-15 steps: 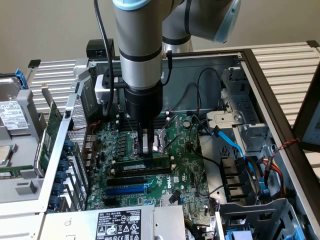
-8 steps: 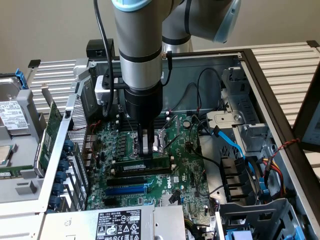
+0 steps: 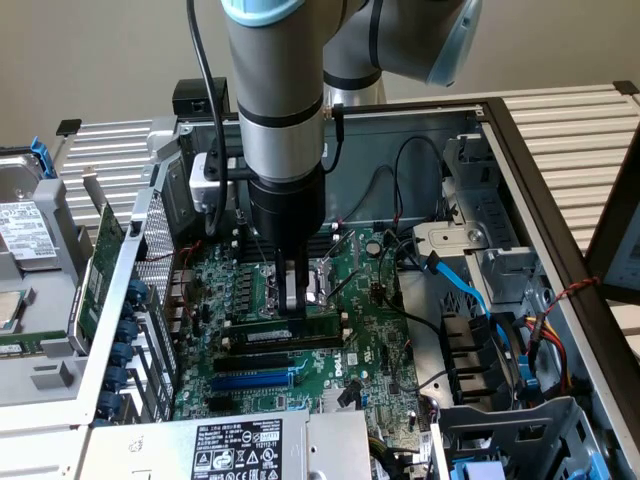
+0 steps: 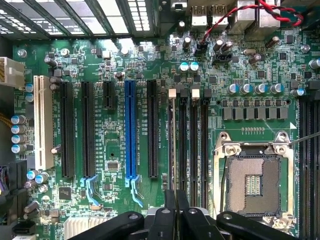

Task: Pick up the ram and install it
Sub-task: 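Insert the ram into the slot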

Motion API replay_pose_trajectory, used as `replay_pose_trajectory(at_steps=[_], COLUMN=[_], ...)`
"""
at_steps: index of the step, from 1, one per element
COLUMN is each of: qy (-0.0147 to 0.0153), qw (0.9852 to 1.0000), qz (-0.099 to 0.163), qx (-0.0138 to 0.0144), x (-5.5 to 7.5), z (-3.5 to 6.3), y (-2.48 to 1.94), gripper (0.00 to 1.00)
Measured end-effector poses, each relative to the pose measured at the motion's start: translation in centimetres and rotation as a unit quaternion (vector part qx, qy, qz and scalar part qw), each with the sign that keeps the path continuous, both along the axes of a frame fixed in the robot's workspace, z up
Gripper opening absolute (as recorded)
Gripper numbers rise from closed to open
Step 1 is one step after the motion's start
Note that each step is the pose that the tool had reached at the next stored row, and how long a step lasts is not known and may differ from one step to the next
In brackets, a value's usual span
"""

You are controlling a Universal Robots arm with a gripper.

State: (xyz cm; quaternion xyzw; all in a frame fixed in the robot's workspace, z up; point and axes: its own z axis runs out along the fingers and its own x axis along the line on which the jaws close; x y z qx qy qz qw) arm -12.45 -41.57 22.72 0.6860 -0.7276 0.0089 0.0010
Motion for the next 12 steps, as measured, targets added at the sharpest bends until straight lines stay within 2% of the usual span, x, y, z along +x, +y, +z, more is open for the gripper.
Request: replay_pose_trajectory(at_steps=[4, 5, 12], qy=[-0.0002, -0.0002, -0.0002], qw=[1.0000, 1.0000, 1.0000], qz=[0.000, 0.000, 0.000], qx=[0.0001, 0.0001, 0.0001], x=[0.01, 0.01, -0.02], z=[0.00, 0.01, 0.86], y=[-0.06, -0.06, -0.09], gripper=[0.14, 0.20, 0.20])
